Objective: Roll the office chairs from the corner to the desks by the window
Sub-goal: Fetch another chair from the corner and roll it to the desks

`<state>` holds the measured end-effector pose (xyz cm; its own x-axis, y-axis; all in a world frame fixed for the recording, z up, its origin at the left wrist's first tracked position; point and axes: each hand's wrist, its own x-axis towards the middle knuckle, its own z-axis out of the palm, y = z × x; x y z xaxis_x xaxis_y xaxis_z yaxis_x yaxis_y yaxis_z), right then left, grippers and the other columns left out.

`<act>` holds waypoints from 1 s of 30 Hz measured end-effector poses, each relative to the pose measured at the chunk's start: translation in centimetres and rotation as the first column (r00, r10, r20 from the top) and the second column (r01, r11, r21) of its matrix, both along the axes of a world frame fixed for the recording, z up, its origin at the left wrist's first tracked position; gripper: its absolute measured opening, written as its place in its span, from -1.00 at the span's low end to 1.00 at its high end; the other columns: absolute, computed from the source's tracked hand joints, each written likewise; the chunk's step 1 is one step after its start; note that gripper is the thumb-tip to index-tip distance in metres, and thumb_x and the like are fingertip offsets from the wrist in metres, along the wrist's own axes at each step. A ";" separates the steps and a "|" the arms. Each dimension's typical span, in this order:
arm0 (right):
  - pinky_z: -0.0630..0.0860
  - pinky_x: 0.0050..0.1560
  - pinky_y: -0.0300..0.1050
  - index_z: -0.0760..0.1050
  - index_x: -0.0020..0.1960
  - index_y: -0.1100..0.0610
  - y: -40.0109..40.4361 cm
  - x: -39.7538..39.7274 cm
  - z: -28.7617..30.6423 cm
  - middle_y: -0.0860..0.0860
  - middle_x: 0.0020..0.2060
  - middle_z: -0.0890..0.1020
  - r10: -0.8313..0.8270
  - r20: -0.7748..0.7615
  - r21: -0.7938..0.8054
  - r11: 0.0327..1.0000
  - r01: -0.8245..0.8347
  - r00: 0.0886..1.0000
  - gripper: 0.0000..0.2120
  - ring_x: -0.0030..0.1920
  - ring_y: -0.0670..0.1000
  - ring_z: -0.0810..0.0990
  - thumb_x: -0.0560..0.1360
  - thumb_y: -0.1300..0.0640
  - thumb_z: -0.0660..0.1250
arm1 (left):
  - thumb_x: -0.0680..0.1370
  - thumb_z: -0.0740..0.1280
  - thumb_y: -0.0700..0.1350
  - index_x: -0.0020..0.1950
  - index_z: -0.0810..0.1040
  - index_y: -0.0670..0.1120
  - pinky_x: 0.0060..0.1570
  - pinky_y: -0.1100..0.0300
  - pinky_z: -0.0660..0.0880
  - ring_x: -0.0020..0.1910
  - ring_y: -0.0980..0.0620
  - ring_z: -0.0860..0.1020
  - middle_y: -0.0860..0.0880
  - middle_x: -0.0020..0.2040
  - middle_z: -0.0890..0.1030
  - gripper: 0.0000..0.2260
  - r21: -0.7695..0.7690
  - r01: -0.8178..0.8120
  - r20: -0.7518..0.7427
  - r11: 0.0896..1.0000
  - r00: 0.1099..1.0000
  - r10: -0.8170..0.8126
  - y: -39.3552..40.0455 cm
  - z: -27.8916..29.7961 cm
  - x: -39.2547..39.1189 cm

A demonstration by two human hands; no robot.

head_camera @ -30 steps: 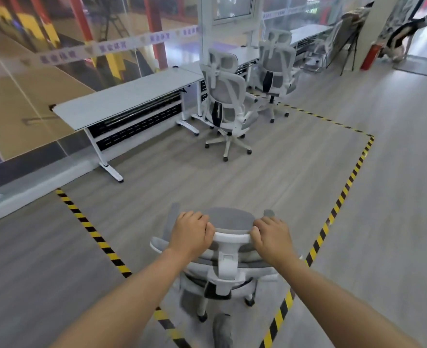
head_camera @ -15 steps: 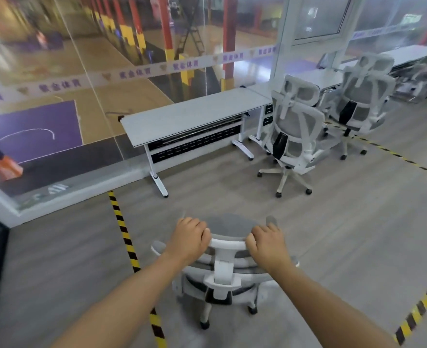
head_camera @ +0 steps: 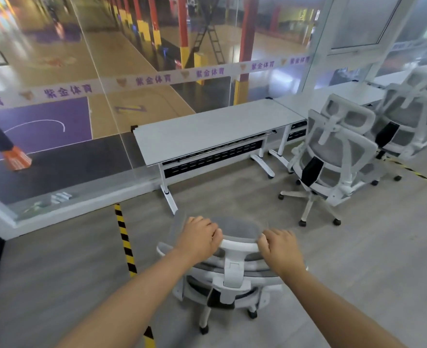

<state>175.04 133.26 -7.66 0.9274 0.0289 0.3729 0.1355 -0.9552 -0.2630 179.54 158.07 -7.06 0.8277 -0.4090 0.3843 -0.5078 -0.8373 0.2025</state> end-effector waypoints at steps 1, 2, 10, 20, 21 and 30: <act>0.25 -0.29 -0.05 0.23 -0.42 0.05 0.4 1.4 0.0 -0.05 -0.52 0.32 -0.001 0.011 0.004 1.000 0.001 1.000 -0.68 -0.44 0.05 0.30 0.50 0.04 0.07 | 0.57 0.11 -0.01 -0.30 0.53 -0.05 -0.14 0.03 0.44 -0.28 -0.07 0.45 0.00 -0.34 0.52 -0.68 0.005 0.003 -0.008 1.000 1.000 -0.003 0.4 0.0 1.6; 0.24 -0.30 -0.06 0.22 -0.42 0.05 0.7 2.8 0.0 -0.06 -0.52 0.30 0.002 0.021 0.005 1.000 -0.002 1.000 -0.68 -0.45 0.05 0.28 0.50 0.05 0.08 | 0.57 0.10 -0.01 -0.29 0.53 -0.05 -0.14 0.03 0.44 -0.28 -0.07 0.45 0.00 -0.33 0.53 -0.68 0.015 0.008 -0.023 1.000 1.000 -0.007 0.8 -0.1 3.1; 0.17 -0.30 -0.11 0.22 -0.46 0.05 2.3 14.4 -0.2 -0.07 -0.55 0.27 -0.036 0.027 -0.024 0.999 0.037 0.999 -0.63 -0.49 0.06 0.25 0.51 0.02 0.07 | 0.62 -0.06 0.08 -0.24 0.57 -0.02 -0.07 0.05 0.33 -0.25 -0.05 0.46 0.04 -0.30 0.58 -0.52 0.151 0.035 -0.090 0.988 0.996 -0.022 1.9 0.5 15.7; 0.33 -0.34 -0.05 0.29 -0.49 0.09 3.2 26.7 -1.1 -0.02 -0.57 0.34 -0.152 0.000 0.028 0.988 0.152 0.988 -0.65 -0.50 0.06 0.29 0.46 0.07 0.13 | 0.61 0.06 -0.01 -0.33 0.38 0.02 -0.18 0.05 0.38 -0.37 -0.07 0.39 0.00 -0.40 0.48 -0.68 0.162 0.160 -0.080 0.974 0.986 -0.149 2.3 1.4 29.7; 0.32 -0.33 -0.06 0.30 -0.49 0.10 3.4 27.7 -1.2 -0.02 -0.56 0.35 -0.165 0.018 0.026 0.986 0.164 0.986 -0.66 -0.50 0.06 0.30 0.46 0.07 0.13 | 0.60 0.06 -0.03 -0.32 0.33 0.04 -0.17 0.04 0.40 -0.37 -0.06 0.36 0.02 -0.40 0.43 -0.71 0.145 0.179 -0.084 0.973 0.982 -0.168 2.3 1.5 31.0; 0.29 -0.29 -0.07 0.36 -0.45 0.08 5.7 33.8 -0.7 -0.06 -0.53 0.38 -0.308 0.006 -0.013 0.951 0.308 0.951 -0.71 -0.45 0.03 0.29 0.45 0.09 0.16 | 0.52 0.07 -0.11 -0.37 0.31 -0.01 -0.32 0.11 0.20 -0.43 -0.02 0.25 0.06 -0.43 0.33 -0.75 0.097 0.352 -0.031 0.931 0.936 -0.351 3.5 0.8 40.8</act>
<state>208.81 138.99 -8.38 0.8905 -0.2532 0.3779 -0.1651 -0.9541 -0.2500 220.32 161.58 -6.24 0.6286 -0.7104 0.3166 -0.7712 -0.6219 0.1358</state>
